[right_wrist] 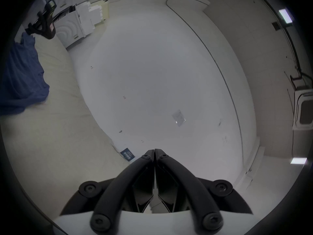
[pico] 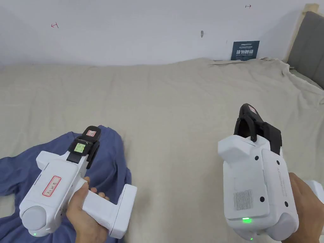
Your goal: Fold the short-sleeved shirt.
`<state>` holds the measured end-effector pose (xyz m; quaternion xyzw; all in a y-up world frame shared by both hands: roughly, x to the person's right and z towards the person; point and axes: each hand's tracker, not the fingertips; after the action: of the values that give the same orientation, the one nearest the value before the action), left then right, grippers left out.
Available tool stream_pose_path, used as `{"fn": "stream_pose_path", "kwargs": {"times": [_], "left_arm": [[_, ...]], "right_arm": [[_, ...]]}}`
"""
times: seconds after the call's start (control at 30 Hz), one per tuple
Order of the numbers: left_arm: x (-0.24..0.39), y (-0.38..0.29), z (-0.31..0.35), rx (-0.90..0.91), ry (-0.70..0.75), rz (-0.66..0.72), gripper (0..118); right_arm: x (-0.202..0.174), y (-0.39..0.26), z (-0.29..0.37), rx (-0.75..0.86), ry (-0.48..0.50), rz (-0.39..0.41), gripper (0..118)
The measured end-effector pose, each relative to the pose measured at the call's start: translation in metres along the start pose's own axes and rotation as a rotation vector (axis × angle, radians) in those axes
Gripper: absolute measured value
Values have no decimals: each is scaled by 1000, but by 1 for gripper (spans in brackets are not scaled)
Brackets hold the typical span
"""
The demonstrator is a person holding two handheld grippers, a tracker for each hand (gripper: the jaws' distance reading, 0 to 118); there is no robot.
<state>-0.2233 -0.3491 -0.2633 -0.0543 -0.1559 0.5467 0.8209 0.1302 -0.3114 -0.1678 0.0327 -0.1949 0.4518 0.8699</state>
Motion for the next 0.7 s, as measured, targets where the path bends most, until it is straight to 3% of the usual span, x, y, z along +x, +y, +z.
{"fn": "stream_pose_path", "kwargs": {"times": [0.13,0.2,0.3,0.4,0.5,0.7], "left_arm": [[36,-15,-2,-2,93,-480,0],[54,-33,-2,58,152,-772,0],[62,-56,-1,115,180,-1080,0],[62,-77,-2,140,208,-1304,0],[57,-85,-4,113,209,-1376,0],[55,-82,-6,90,210,-1316,0]], "right_arm": [[17,-5,-7,-107,70,-257,0],[29,-10,-11,-168,115,-446,0],[43,-22,-17,-229,183,-700,0],[49,-30,-20,-249,213,-812,0],[51,-38,-22,-286,228,-902,0],[47,-37,-21,-288,225,-880,0]]}}
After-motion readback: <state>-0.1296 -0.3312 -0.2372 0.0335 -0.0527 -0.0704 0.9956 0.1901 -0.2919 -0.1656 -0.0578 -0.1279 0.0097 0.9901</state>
